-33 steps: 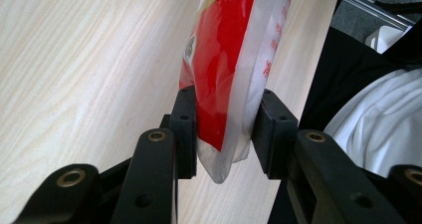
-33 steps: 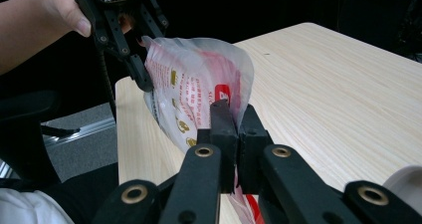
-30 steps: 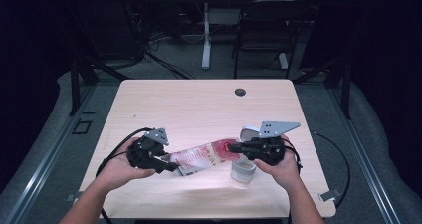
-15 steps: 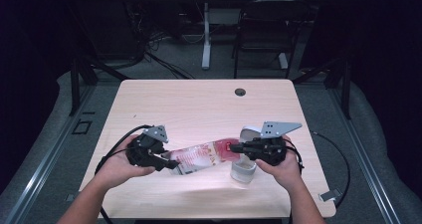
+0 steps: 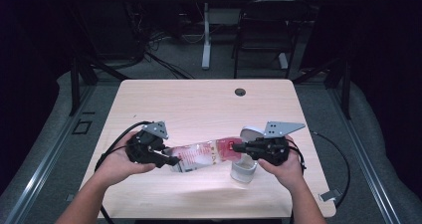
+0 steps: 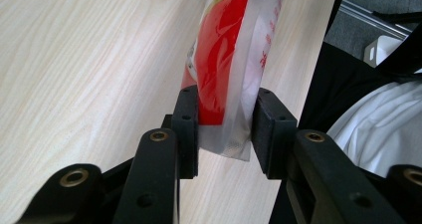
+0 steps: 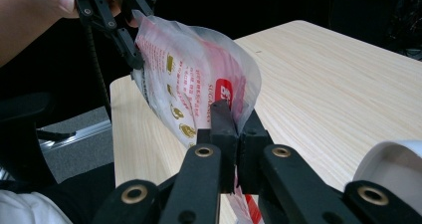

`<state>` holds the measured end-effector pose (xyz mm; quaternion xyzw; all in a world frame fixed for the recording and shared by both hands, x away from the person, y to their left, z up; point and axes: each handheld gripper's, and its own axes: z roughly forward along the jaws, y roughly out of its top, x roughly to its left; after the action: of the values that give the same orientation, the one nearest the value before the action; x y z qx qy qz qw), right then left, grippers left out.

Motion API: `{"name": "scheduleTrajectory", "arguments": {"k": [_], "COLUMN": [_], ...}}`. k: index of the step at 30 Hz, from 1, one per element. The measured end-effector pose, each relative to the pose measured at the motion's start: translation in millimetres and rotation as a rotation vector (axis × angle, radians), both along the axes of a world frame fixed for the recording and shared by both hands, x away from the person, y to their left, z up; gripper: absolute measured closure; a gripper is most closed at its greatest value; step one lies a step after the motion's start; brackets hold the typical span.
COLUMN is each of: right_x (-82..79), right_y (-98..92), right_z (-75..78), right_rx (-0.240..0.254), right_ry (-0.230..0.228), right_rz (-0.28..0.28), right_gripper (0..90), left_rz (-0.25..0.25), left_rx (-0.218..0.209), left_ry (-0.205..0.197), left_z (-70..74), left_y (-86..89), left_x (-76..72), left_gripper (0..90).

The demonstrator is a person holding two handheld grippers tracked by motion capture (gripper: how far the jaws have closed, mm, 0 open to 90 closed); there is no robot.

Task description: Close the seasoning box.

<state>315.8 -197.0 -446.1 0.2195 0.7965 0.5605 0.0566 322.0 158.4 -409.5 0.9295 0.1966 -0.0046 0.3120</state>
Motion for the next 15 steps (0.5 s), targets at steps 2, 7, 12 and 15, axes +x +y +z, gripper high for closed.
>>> {"name": "scheduleTrajectory", "arguments": {"k": [2,7,12,15], "right_x": [0.0,0.1,0.1,0.4], "right_y": [-1.2,-2.9,-3.9,-5.4], "right_z": [-0.2,-0.7,-1.1,-1.6], "right_rx": [0.002,0.006,0.011,0.014], "right_ry": [0.002,0.003,0.005,0.009], "right_rz": [-0.005,-0.01,-0.016,-0.021], "right_gripper": [88.8,88.8,88.9,88.9], "left_rz": [-0.003,-0.001,-0.002,-0.002], "left_rx": [-0.001,-0.011,-0.016,-0.018], "left_ry": [-0.003,-0.004,-0.01,-0.013], "left_z": [1.7,4.8,8.2,10.4], "left_y": [-0.1,-0.8,-1.6,-2.4], "left_x": [0.3,0.9,1.5,1.8], "left_gripper": [67.3,67.5,67.7,67.8]}}
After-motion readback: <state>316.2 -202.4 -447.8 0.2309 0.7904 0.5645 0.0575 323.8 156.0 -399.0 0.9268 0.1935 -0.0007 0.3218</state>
